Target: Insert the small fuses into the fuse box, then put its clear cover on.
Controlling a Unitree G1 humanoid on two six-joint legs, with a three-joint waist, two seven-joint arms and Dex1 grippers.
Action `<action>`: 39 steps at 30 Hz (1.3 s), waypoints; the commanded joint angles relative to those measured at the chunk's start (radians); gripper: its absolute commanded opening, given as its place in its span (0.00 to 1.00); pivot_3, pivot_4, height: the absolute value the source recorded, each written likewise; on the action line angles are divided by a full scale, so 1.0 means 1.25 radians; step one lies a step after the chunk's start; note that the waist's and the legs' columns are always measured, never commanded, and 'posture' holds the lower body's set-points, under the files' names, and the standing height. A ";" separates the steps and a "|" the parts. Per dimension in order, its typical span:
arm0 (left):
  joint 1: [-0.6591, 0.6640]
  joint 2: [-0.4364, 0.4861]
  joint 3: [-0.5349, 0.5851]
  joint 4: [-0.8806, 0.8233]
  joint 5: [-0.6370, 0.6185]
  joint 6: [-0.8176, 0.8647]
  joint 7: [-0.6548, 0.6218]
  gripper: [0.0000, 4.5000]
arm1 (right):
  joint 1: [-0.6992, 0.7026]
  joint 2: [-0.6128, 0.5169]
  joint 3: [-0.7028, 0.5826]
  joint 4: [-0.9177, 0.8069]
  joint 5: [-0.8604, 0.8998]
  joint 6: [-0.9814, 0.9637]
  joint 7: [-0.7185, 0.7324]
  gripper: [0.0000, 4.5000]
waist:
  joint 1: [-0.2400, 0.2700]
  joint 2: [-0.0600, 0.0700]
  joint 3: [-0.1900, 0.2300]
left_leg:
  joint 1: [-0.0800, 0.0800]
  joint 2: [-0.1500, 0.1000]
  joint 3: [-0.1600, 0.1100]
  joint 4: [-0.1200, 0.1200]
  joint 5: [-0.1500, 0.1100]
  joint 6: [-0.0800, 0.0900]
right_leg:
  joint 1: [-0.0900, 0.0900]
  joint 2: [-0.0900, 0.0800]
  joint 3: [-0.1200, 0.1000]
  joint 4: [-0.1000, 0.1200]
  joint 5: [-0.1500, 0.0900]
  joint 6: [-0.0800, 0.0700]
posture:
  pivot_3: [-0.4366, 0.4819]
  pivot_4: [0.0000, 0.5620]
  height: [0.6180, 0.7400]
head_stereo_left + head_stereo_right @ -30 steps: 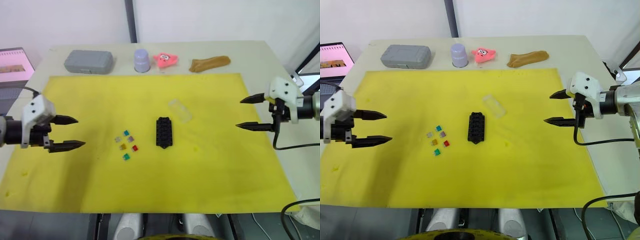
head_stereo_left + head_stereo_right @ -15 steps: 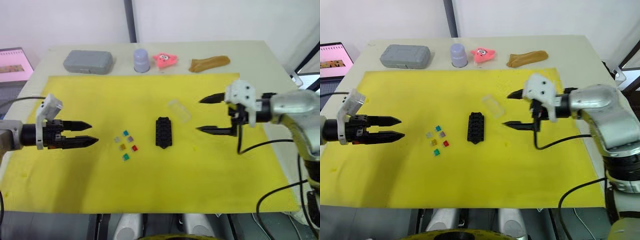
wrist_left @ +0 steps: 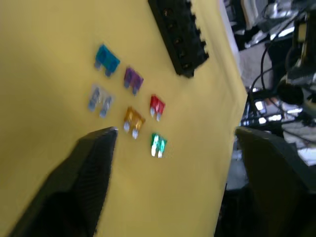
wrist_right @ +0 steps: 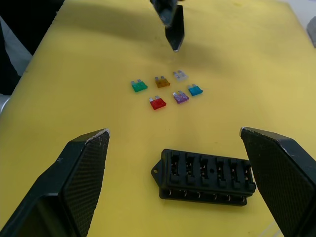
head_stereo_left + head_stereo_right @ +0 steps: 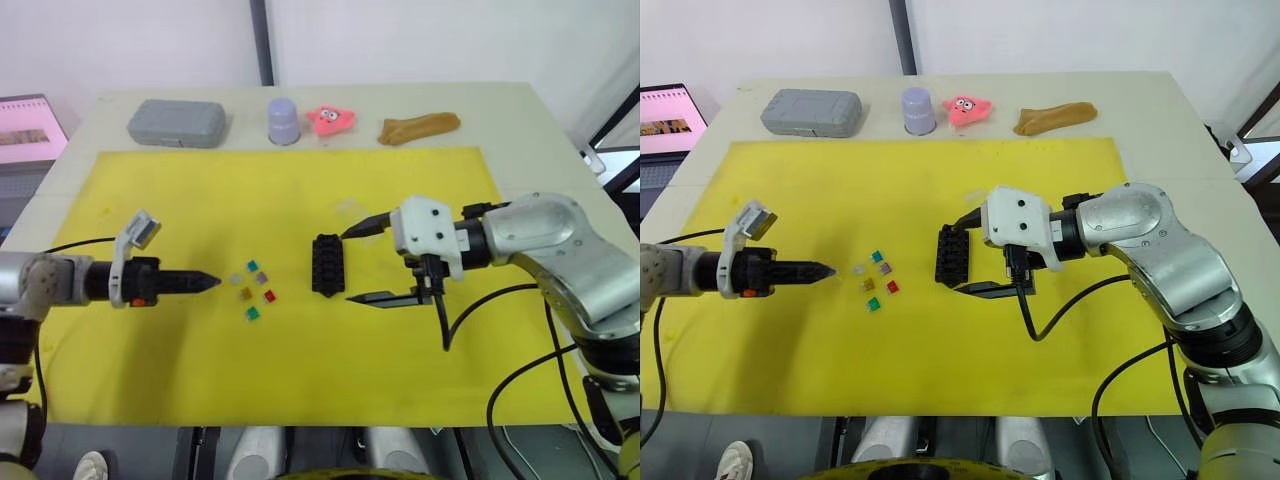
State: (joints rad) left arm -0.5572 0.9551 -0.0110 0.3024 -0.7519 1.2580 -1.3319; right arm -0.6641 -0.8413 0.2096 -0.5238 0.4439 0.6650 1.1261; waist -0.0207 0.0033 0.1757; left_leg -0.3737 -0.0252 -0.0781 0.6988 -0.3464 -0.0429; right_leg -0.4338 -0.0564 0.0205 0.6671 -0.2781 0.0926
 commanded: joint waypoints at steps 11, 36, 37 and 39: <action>-0.100 -0.073 -0.117 0.165 0.117 -0.061 -0.052 0.72 | -0.033 -0.012 -0.013 -0.029 0.008 0.013 -0.003 1.00 | 0.005 0.000 0.000 | 0.000 -0.001 0.000 0.000 0.000 -0.001 | 0.000 -0.001 0.000 0.000 0.000 0.000 | 0.48 0.27 1.00; -0.123 -0.165 -0.125 0.263 0.201 -0.157 -0.115 0.45 | -0.058 -0.018 -0.009 -0.036 0.009 0.036 -0.006 1.00 | 0.010 0.000 0.000 | 0.000 -0.003 -0.002 0.001 0.001 0.000 | 0.002 -0.004 -0.002 0.000 0.000 0.000 | 0.48 0.27 1.00; -0.119 -0.166 -0.128 0.267 0.210 -0.169 -0.115 0.35 | -0.059 -0.019 -0.008 -0.036 0.007 0.035 -0.005 1.00 | 0.009 0.000 0.000 | 0.000 -0.003 -0.002 0.001 0.001 0.000 | 0.002 -0.004 -0.002 0.000 0.000 0.000 | 0.48 0.27 1.00; -0.114 -0.171 -0.128 0.281 0.226 -0.192 -0.110 0.35 | -0.061 -0.021 -0.006 -0.036 0.004 0.034 -0.004 1.00 | 0.008 0.000 0.000 | 0.000 -0.003 -0.002 0.001 0.001 0.000 | 0.002 -0.004 -0.002 -0.001 0.000 0.000 | 0.48 0.27 1.00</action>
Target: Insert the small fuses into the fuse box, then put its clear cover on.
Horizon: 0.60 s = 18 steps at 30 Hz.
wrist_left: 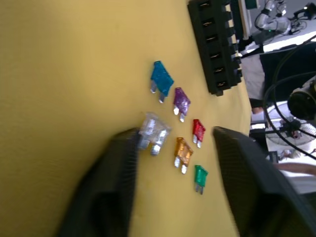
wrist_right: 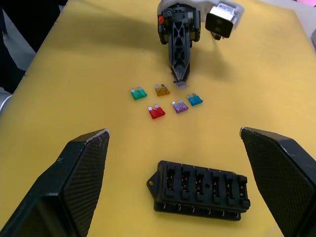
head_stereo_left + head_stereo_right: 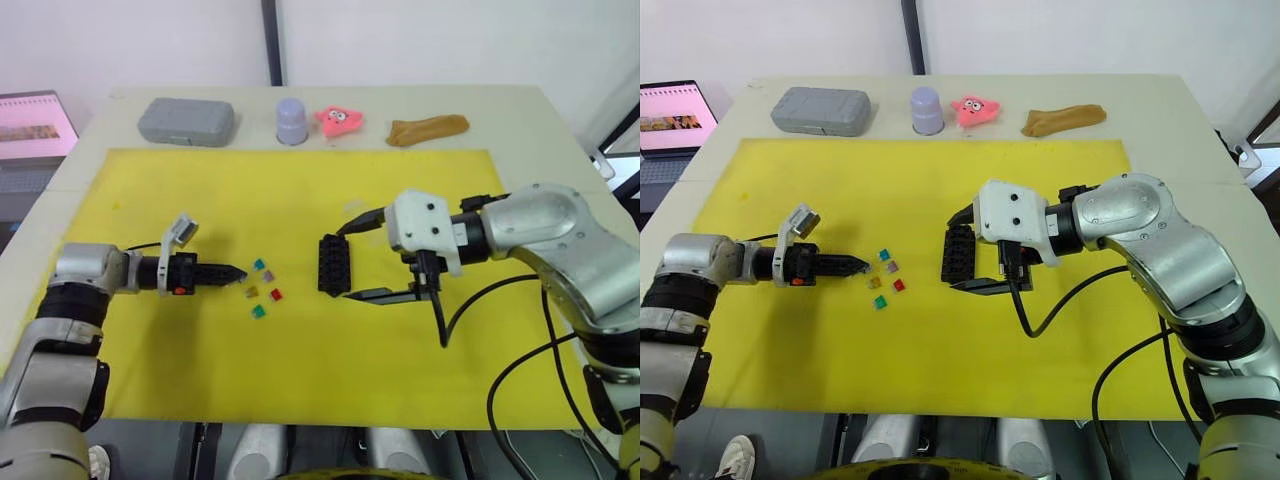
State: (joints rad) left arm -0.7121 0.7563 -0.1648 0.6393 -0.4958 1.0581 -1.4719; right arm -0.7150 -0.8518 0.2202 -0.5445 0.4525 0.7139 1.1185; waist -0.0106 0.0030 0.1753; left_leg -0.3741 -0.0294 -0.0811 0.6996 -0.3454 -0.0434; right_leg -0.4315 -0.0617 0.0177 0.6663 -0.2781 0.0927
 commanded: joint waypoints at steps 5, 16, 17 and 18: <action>0.005 -0.020 -0.003 0.038 0.043 -0.056 -0.003 0.35 | -0.028 -0.012 -0.015 -0.018 -0.002 -0.003 0.003 1.00 | 0.000 0.000 0.000 | 0.000 0.000 0.000 0.000 0.000 0.000 | 0.000 0.000 0.000 0.000 0.000 0.000 | 0.48 0.27 1.00; 0.017 -0.025 0.001 0.059 0.070 -0.093 -0.002 0.23 | -0.022 -0.014 -0.021 -0.017 0.000 -0.006 0.002 1.00 | -0.001 0.000 0.000 | 0.001 0.000 0.000 0.000 0.000 0.000 | 0.000 0.000 0.000 0.000 0.000 0.000 | 0.48 0.27 1.00; 0.019 -0.024 0.000 0.058 0.070 -0.095 -0.003 0.23 | -0.023 -0.013 -0.021 -0.017 0.000 -0.006 0.001 1.00 | -0.001 0.000 0.000 | 0.001 0.000 0.000 0.000 0.000 0.000 | 0.000 0.000 0.000 0.000 0.000 0.000 | 0.48 0.27 1.00; 0.021 -0.024 0.000 0.057 0.071 -0.097 -0.002 0.23 | -0.023 -0.012 -0.021 -0.016 0.000 -0.006 0.001 1.00 | -0.001 0.000 0.000 | 0.001 0.000 0.000 0.000 0.000 0.000 | 0.000 0.000 0.000 0.000 0.000 0.000 | 0.48 0.27 1.00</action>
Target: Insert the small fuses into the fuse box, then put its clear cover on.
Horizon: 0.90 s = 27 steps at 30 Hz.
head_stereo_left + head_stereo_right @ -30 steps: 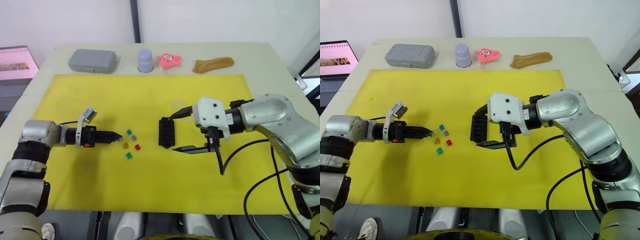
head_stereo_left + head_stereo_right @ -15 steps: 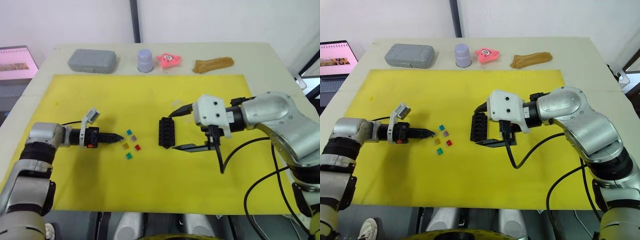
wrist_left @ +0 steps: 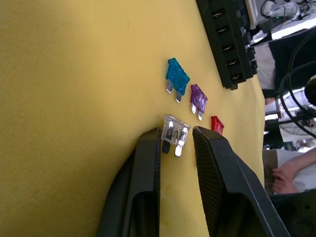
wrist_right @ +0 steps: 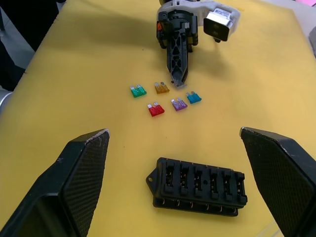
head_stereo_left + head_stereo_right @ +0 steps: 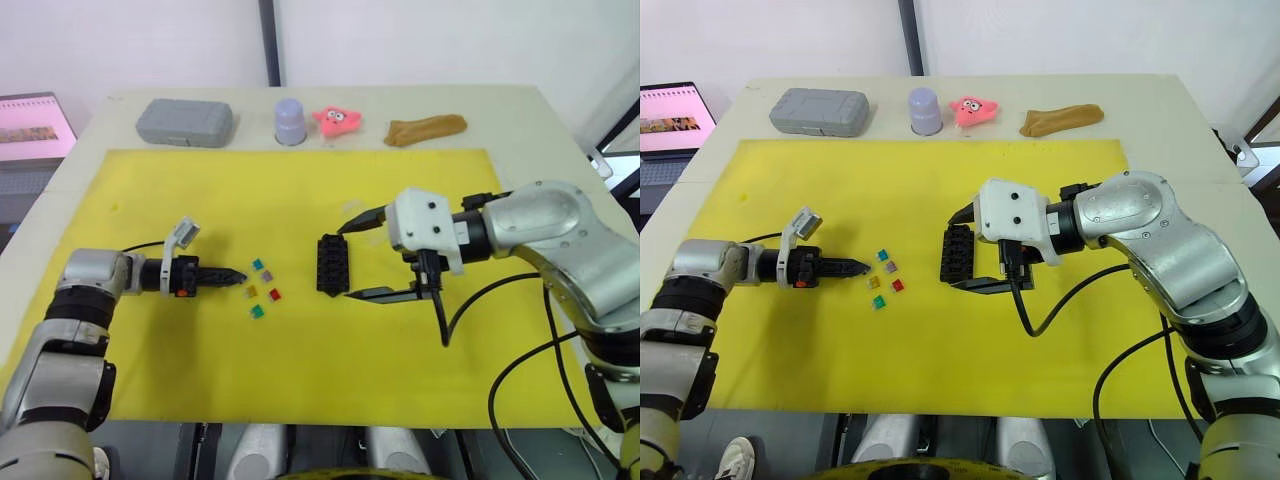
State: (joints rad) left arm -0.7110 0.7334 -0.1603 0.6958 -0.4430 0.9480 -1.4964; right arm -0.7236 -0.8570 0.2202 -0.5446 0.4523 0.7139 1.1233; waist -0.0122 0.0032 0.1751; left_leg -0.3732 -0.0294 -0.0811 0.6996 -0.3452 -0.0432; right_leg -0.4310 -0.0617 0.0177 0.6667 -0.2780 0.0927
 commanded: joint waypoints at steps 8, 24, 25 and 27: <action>0.026 -0.002 0.004 0.014 0.034 -0.017 0.020 0.01 | -0.020 -0.004 -0.018 -0.009 -0.004 -0.011 -0.003 1.00 | -0.001 0.000 0.000 | 0.000 0.000 0.000 0.000 0.000 0.000 | 0.000 0.000 0.000 0.000 0.000 0.000 | 0.48 0.27 1.00; 0.065 0.057 0.185 -0.213 -0.103 0.081 0.058 0.01 | 0.022 0.018 -0.065 -0.018 0.062 0.061 -0.044 1.00 | -0.006 -0.001 0.000 | -0.001 0.002 0.000 0.000 0.000 0.000 | -0.001 0.000 0.000 0.000 0.000 0.000 | 0.48 0.27 1.00; 0.073 0.059 0.197 -0.239 -0.114 0.087 0.067 0.01 | 0.026 0.021 -0.073 -0.020 0.075 0.074 -0.051 1.00 | -0.005 -0.001 0.000 | -0.001 0.003 0.000 0.000 0.000 0.000 | -0.002 0.000 0.000 0.000 0.000 0.000 | 0.48 0.27 1.00; 0.078 0.061 0.234 -0.319 -0.157 0.115 0.083 0.01 | 0.033 0.051 -0.119 -0.018 0.135 0.149 -0.102 1.00 | -0.004 -0.001 0.000 | -0.001 0.002 0.000 0.000 0.000 0.000 | -0.002 0.000 0.001 0.000 0.000 0.000 | 0.48 0.27 1.00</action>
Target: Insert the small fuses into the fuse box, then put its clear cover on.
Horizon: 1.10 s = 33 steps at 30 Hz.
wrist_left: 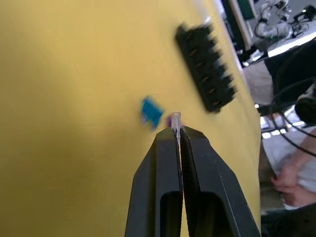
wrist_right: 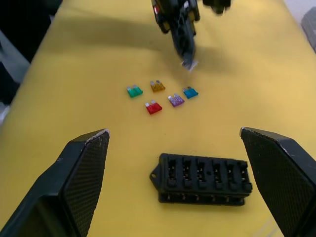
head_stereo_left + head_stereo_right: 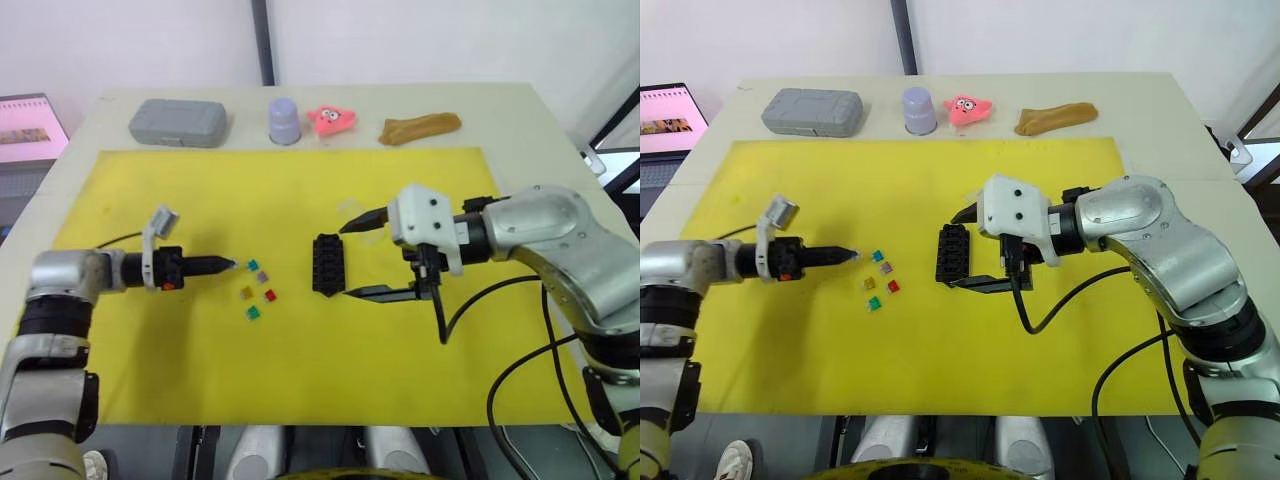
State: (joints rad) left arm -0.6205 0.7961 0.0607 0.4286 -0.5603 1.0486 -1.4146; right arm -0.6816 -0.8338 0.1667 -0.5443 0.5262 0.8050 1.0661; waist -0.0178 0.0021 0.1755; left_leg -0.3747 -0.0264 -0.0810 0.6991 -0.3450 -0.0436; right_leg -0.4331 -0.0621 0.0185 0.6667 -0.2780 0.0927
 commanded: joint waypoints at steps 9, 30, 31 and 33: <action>-0.089 -0.064 0.083 -0.383 -0.221 0.088 0.108 0.01 | -0.104 0.231 -0.260 0.064 0.327 0.463 -0.310 1.00 | 0.003 0.000 0.000 | 0.000 0.000 0.000 0.000 0.000 -0.001 | 0.000 0.000 0.001 0.000 0.000 0.000 | 0.48 0.27 1.00; -0.158 -0.090 0.006 -0.416 -0.271 0.058 0.115 0.00 | -0.151 0.346 -0.317 0.102 0.575 0.585 -0.530 0.53 | -0.007 0.000 0.000 | 0.000 0.000 0.001 -0.001 0.000 -0.001 | -0.001 0.001 0.001 0.000 0.000 0.000 | 0.48 0.27 1.00; -0.157 -0.090 0.006 -0.415 -0.270 0.057 0.115 0.00 | -0.153 0.345 -0.315 0.104 0.580 0.583 -0.533 0.47 | -0.009 0.000 0.000 | 0.000 0.000 0.001 -0.001 0.000 -0.001 | -0.001 0.001 0.001 0.000 0.000 0.000 | 0.48 0.27 1.00; -0.156 -0.091 0.005 -0.414 -0.269 0.056 0.117 0.00 | -0.154 0.341 -0.312 0.109 0.589 0.579 -0.539 0.30 | -0.014 0.000 0.000 | 0.000 0.000 0.001 -0.001 0.001 -0.001 | -0.001 0.001 0.001 0.000 0.000 0.000 | 0.48 0.27 1.00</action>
State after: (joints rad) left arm -0.7952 0.6735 0.0600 -0.0804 -0.8818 1.1370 -1.2675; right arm -0.8456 -0.4030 -0.2158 -0.4013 1.2318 1.5492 0.3964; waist -0.0354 0.0020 0.1754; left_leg -0.3747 -0.0266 -0.0804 0.6980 -0.3444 -0.0446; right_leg -0.4340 -0.0611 0.0192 0.6672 -0.2780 0.0927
